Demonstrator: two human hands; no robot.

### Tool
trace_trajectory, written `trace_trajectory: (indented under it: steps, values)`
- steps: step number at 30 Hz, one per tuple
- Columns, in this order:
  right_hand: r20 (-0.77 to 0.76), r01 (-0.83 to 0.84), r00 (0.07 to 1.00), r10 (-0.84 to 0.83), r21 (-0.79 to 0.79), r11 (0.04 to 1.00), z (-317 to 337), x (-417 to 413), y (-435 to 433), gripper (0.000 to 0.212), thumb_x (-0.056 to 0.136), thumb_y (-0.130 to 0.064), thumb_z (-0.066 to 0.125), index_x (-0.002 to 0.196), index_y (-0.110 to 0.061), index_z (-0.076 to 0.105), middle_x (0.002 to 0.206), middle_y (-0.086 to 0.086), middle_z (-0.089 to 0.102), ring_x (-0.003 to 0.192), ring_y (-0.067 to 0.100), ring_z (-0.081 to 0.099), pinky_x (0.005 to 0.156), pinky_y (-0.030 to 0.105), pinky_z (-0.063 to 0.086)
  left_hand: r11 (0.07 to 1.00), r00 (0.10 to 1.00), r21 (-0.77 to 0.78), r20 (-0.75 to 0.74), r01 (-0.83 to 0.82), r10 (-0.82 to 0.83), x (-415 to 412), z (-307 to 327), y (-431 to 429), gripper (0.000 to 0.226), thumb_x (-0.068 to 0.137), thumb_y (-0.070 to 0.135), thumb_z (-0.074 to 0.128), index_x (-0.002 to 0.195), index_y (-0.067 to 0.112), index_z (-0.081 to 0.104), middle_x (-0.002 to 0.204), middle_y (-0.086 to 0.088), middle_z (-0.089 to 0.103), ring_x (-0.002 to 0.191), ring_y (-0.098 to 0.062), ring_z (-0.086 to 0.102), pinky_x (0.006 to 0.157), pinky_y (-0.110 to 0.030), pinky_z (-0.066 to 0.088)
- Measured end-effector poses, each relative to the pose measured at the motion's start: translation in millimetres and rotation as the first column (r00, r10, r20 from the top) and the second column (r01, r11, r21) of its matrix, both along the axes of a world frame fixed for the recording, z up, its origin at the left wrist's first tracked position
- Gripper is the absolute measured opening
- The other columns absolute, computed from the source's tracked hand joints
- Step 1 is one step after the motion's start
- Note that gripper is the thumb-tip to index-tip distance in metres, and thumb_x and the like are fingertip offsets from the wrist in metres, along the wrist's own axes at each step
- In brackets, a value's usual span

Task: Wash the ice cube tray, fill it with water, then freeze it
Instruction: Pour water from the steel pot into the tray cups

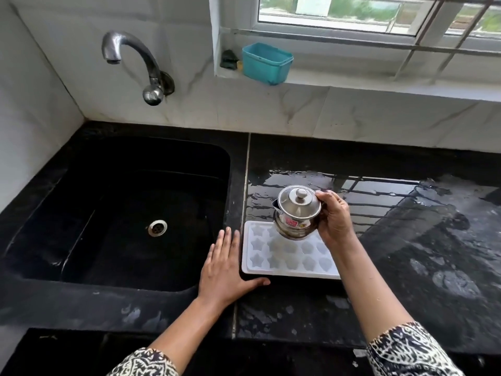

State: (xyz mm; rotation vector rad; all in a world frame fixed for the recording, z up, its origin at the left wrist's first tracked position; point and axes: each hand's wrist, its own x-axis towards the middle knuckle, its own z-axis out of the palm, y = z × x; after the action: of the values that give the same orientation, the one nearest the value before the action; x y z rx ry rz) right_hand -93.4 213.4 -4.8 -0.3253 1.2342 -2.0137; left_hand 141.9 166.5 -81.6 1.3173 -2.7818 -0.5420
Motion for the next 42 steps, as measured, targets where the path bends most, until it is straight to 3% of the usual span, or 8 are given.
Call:
trace_trajectory:
  steps: [3, 8, 16, 27, 32, 42]
  values:
    - [-0.014, -0.028, 1.000, 0.028, 0.038, 0.999, -4.2, -1.7, -1.2, 0.020, 0.071, -0.008, 0.064, 0.061, -0.013, 0.047, 0.054, -0.002, 0.054, 0.051, 0.012, 0.051, 0.055, 0.021, 0.046, 1.000, 1.000, -0.006, 0.007, 0.027, -0.027, -0.6, -1.3, -1.5, 0.135, 0.046, 0.102, -0.001, 0.152, 0.019, -0.012, 0.158, -0.004, -0.021, 0.143, -0.017, -0.025, 0.116, -0.033, -0.010]
    - [-0.089, -0.064, 0.994, 0.068, 0.046, 0.997, -0.2, -3.8, -6.4, 0.054, 0.088, 0.006, 0.051, 0.043, -0.023, 0.045, 0.046, -0.009, 0.046, 0.044, 0.005, 0.042, 0.048, 0.017, 0.040, 0.998, 0.996, -0.036, 0.070, 0.054, -0.052, -3.9, -2.8, -3.1, 0.127, 0.054, 0.098, -0.002, 0.152, 0.018, -0.016, 0.157, -0.009, -0.024, 0.143, -0.021, -0.027, 0.116, -0.035, -0.011]
    - [-0.177, -0.103, 0.977, 0.118, 0.093, 0.990, 6.3, -3.2, -10.9, 0.055, 0.088, 0.007, 0.050, 0.043, -0.024, 0.043, 0.044, -0.010, 0.043, 0.042, 0.004, 0.039, 0.045, 0.015, 0.037, 0.996, 0.995, -0.041, 0.073, 0.075, -0.072, -4.2, -1.7, -2.4, 0.128, 0.052, 0.097, -0.009, 0.151, 0.016, -0.017, 0.157, -0.010, -0.023, 0.144, -0.023, -0.026, 0.112, -0.033, -0.018]
    - [-0.244, -0.117, 0.958, 0.152, 0.152, 0.981, 6.9, -5.1, -10.4, 0.053, 0.088, 0.004, 0.054, 0.044, -0.023, 0.043, 0.046, -0.009, 0.043, 0.044, 0.005, 0.037, 0.046, 0.016, 0.035, 0.997, 0.995, -0.028, 0.074, 0.075, -0.073, -3.9, 0.4, -2.0, 0.123, 0.058, 0.095, 0.001, 0.151, 0.017, -0.018, 0.157, -0.011, -0.025, 0.143, -0.023, -0.028, 0.113, -0.033, -0.017]
    - [-0.310, -0.133, 0.933, 0.181, 0.170, 0.976, 10.2, -5.4, -11.8, 0.045, 0.081, -0.008, 0.061, 0.044, -0.024, 0.040, 0.045, -0.009, 0.038, 0.044, 0.006, 0.033, 0.044, 0.018, 0.029, 0.998, 0.996, -0.017, 0.060, 0.068, -0.067, -4.8, -0.8, -2.6, 0.123, 0.060, 0.095, 0.010, 0.151, 0.017, -0.017, 0.156, -0.010, -0.025, 0.143, -0.022, -0.028, 0.116, -0.034, -0.014]
    - [-0.375, -0.150, 0.899, 0.228, 0.225, 0.963, 12.8, -6.4, -13.7, 0.048, 0.084, -0.004, 0.062, 0.046, -0.023, 0.040, 0.046, -0.007, 0.039, 0.045, 0.007, 0.034, 0.044, 0.019, 0.031, 0.997, 0.995, 0.007, 0.064, 0.073, -0.073, -3.6, -2.2, -2.6, 0.128, 0.058, 0.097, 0.016, 0.150, 0.017, -0.020, 0.156, -0.010, -0.028, 0.142, -0.021, -0.030, 0.118, -0.036, -0.013]
